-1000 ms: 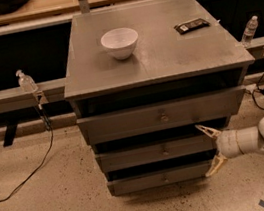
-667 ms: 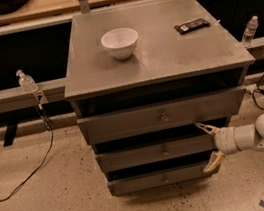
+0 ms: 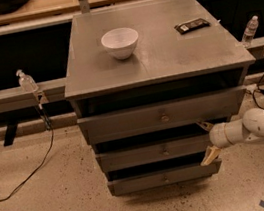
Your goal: Open middle drawer
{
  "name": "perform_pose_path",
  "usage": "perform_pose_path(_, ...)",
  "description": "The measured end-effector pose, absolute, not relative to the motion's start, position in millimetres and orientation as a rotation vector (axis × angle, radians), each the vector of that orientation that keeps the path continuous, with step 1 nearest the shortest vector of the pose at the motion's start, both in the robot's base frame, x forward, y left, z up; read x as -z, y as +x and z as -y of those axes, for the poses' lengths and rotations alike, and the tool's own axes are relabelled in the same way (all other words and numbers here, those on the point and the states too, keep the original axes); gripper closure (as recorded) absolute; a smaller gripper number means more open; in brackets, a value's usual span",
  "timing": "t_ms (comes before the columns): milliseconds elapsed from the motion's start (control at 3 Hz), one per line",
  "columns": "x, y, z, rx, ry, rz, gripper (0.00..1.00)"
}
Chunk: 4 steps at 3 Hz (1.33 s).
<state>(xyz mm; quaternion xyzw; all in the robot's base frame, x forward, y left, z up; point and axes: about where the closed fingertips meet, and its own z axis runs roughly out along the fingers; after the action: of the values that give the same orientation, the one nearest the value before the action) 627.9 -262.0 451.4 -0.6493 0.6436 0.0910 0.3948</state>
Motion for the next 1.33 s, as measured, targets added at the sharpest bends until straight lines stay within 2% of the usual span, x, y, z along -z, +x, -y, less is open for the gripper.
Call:
perform_pose_path(333, -427.6, 641.9, 263.3, -0.19, -1.7, -1.681, 0.0)
perform_pose_path(667, -409.7, 642.8, 263.7, -0.17, -1.734, -1.727, 0.16)
perform_pose_path(1333, -413.8, 601.6, 246.7, -0.264, -1.769, -1.717, 0.62)
